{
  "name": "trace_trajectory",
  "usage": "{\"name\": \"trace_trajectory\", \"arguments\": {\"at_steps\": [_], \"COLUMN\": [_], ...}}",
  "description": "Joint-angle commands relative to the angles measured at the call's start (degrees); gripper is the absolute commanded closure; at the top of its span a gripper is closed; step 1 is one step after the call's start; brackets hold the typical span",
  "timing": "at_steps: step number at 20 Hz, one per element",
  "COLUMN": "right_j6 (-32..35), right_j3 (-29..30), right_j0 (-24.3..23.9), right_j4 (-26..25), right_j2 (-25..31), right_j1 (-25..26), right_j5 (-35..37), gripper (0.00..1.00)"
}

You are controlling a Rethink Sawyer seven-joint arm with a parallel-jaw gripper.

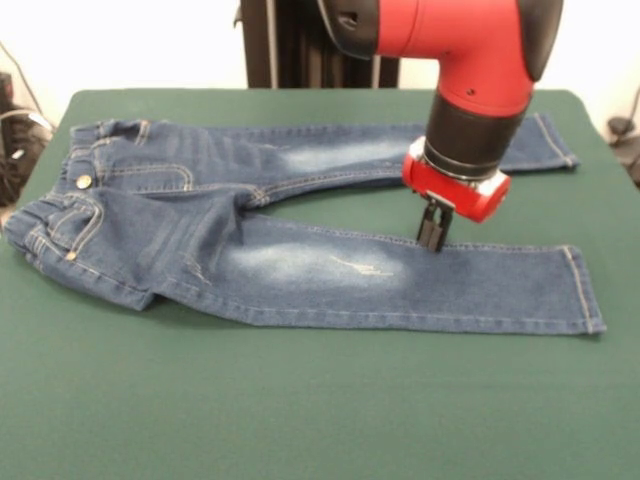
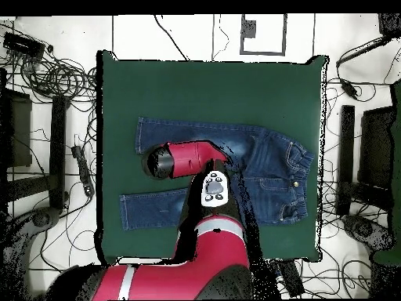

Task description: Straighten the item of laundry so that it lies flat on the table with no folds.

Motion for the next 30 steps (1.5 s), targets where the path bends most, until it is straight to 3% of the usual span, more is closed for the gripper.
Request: {"name": "trace_trajectory", "arguments": {"at_steps": [1,21,30], "right_j6": [-0.8,-2.5,-5.9], "right_j3": [3.2,3.1,-0.6], "right_j0": [1.8,3.0,2.3], "right_j4": [-0.8,0.4,-1.1], "right_j2": [5.8,5.7,6.7], "right_j1": [0.7,-4.8,-3.3], "right_j5": [-1.3,6.7,8.2], "gripper": [1.00,1.00,1.00]}}
